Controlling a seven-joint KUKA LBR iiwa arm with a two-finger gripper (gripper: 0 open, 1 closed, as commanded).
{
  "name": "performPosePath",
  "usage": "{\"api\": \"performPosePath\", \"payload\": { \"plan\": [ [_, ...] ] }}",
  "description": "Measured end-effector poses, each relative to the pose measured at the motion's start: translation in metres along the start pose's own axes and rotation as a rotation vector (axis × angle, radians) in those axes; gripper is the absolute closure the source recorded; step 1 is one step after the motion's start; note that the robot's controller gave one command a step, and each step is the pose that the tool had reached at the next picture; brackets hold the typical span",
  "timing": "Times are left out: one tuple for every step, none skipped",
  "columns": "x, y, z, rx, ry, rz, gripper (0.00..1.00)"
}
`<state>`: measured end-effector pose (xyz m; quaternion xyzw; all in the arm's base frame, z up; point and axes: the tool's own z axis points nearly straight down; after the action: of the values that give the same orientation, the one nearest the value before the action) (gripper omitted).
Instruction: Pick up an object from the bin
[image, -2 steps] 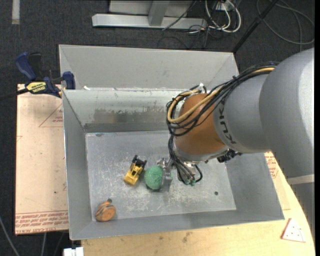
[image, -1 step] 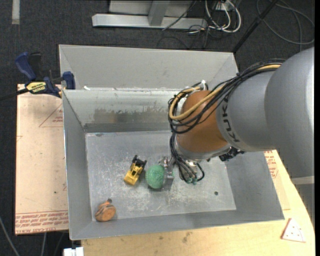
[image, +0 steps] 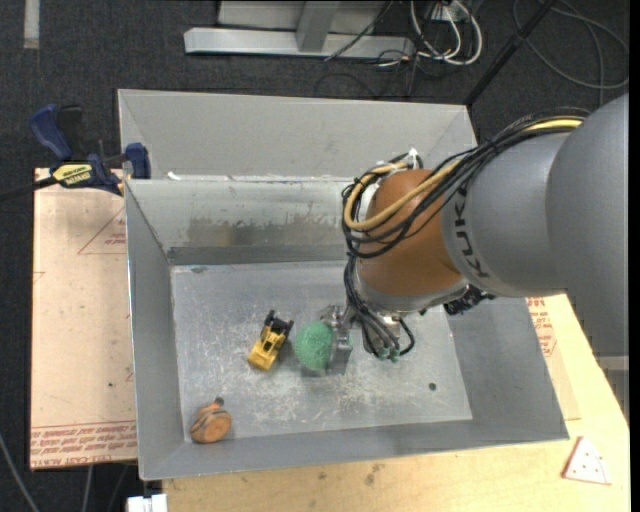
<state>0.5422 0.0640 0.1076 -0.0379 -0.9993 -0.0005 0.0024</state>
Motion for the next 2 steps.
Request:
{"api": "performPosePath", "payload": {
  "plan": [
    [-0.0014, 0.0003, -0.0154, -0.001, -0.007, 0.0, 1.0],
    [-0.0013, 0.0004, -0.0245, -0.001, -0.007, -0.001, 1.0]
  ]
}}
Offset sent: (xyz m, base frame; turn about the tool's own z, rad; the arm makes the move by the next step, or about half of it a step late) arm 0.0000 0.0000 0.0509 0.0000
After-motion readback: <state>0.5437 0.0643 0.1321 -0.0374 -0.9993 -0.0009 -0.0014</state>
